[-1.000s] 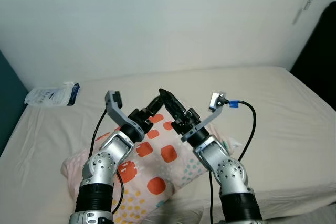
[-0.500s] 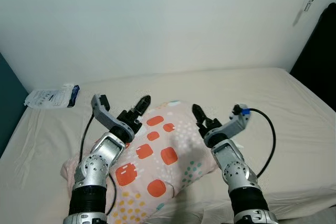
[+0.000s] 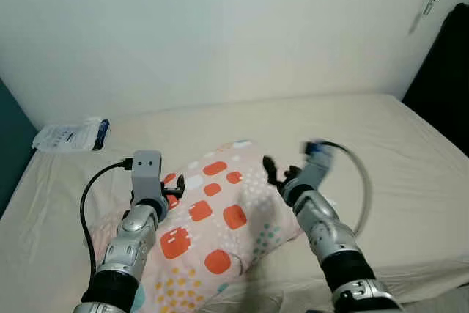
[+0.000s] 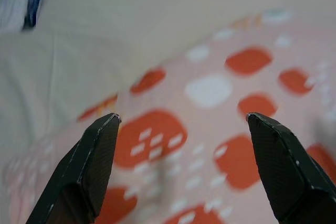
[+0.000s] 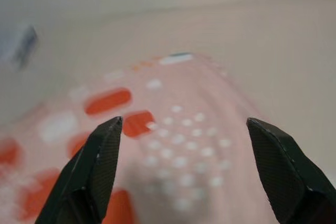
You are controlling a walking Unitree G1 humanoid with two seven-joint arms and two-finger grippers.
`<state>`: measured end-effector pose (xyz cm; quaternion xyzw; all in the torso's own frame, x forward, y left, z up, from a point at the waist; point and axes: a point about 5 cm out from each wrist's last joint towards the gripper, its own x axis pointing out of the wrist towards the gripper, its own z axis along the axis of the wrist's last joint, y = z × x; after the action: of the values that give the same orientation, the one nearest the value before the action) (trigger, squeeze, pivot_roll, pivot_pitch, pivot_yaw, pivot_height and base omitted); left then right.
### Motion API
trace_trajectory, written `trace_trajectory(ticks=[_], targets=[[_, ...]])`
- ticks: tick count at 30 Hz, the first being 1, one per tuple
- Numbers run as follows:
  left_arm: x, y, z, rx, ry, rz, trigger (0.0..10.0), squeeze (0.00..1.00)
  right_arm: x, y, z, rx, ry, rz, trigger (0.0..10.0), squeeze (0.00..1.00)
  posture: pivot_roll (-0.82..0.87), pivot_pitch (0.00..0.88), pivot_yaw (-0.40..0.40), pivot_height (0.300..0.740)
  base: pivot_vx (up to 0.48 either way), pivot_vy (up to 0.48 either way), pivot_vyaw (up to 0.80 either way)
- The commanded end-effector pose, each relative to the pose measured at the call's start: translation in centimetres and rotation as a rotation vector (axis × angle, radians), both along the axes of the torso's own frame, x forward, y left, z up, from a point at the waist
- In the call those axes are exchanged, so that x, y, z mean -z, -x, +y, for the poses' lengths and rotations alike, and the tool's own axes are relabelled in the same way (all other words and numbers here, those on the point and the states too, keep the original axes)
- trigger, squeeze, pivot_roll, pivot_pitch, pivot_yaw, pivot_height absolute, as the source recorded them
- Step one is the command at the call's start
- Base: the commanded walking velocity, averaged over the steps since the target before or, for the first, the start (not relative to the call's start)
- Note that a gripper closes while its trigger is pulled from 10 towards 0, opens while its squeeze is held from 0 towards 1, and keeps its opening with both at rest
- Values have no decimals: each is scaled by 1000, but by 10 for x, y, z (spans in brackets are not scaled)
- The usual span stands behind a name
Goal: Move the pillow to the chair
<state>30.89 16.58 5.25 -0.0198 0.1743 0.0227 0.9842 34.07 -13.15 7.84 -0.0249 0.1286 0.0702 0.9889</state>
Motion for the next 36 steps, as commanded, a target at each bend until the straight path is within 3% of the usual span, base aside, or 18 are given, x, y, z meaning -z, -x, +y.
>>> trace_trajectory(ticks=[1,11,13,17,18,21,25,26,34,36], targets=[[19,11,-1,-10,-51,71,10000,0,14,5,3,-71,249,3,10000,0,81,0,-6,740,0,0,0],[25,19,-8,-13,-69,26,10000,0,30,13,4,-169,220,99,10000,0,108,0,-89,740,0,0,0],[27,24,-7,-25,-79,33,10000,0,30,15,7,-209,275,46,10000,0,120,0,-98,740,0,0,0],[29,27,-6,-20,-60,39,10000,0,27,15,9,-222,276,2,10000,0,120,0,-96,740,0,0,0],[27,28,-1,-28,-65,6,10000,0,18,12,13,-214,229,-70,10000,0,114,0,-81,740,0,0,0],[23,25,6,-65,-72,-42,10000,0,8,10,14,-182,181,-140,10000,0,111,0,-77,740,0,0,0],[13,19,11,-115,-57,-114,10000,0,4,9,7,-116,86,-156,10000,0,100,0,-69,740,0,0,0],[5,16,14,-149,-61,-171,10000,0,3,9,4,-87,39,-160,10000,0,98,0,-68,740,0,0,0],[-9,8,13,-133,-76,-250,10000,0,13,14,1,-82,30,-113,10000,0,84,0,-47,740,0,0,0],[-14,6,17,-177,-78,-278,10000,0,6,15,4,-75,-32,-173,10000,0,79,0,-38,740,0,0,0]])
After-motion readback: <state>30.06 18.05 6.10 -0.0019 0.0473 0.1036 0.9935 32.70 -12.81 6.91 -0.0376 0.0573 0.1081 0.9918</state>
